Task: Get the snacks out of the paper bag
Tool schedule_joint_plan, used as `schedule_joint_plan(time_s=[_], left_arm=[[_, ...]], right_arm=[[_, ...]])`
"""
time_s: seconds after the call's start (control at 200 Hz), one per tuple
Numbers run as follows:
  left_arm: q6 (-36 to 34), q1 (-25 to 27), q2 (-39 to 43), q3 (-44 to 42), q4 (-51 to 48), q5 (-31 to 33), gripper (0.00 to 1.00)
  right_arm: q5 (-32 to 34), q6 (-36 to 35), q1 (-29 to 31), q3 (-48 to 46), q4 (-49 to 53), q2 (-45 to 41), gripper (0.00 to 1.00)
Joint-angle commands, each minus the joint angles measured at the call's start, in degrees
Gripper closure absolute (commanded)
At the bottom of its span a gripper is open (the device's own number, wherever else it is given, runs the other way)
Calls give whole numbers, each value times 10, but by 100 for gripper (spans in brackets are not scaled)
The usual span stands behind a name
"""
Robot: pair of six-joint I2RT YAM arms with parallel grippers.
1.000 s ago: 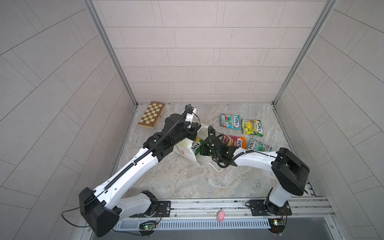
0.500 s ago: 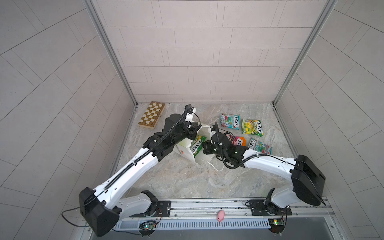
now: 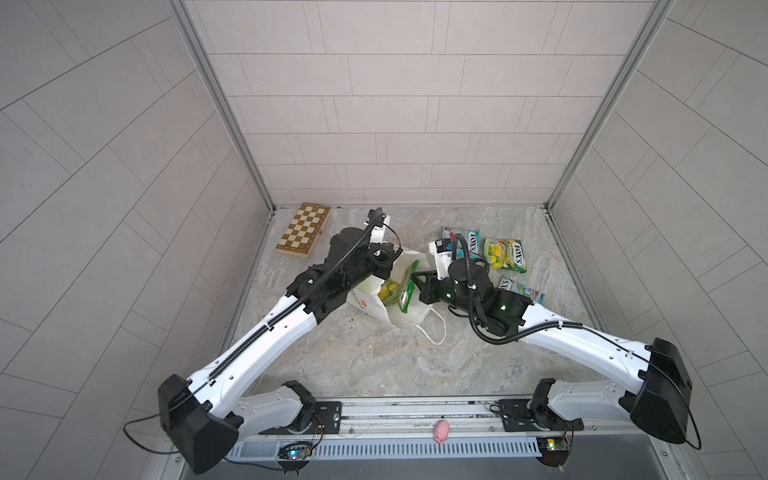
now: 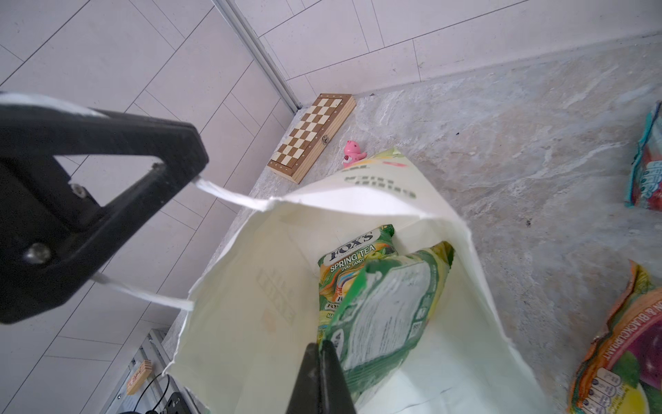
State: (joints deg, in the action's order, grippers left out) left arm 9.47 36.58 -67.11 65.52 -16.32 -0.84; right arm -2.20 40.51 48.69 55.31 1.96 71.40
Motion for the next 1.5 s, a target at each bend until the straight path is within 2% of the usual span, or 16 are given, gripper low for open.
schedule_joint_plan(time_s=[0.0,0.225,0.515,0.681,0.806,0.921,0.991,1.131,1.296,1.496], left_arm=[[2,3,1,2,-4,22,100],[2,3,0,5,-11,38,100],[3,3,0,6,-13,42,100],[3,3,-1,6,-14,42,100],[3,3,0,6,-14,41,100],[4,3,0,7,-15,37,100],[4,3,0,7,-14,35,100],[4,3,-1,7,-14,32,100],[4,2,-1,8,-15,28,100],[3,3,-2,8,-14,29,100]], right_arm=[[-8,-17,-3,27,15,-24,100],[-25,-36,-4,68,49,-53,100],[-12,-54,-5,94,78,-74,100],[-4,-62,-12,83,96,-64,100],[6,-96,-16,54,101,-67,100],[19,-120,-22,35,119,-59,72],[8,-126,-31,20,114,-43,63],[-56,-128,-51,-5,58,8,58],[-68,-137,-62,11,38,85,50],[-92,-145,-70,36,13,157,47]])
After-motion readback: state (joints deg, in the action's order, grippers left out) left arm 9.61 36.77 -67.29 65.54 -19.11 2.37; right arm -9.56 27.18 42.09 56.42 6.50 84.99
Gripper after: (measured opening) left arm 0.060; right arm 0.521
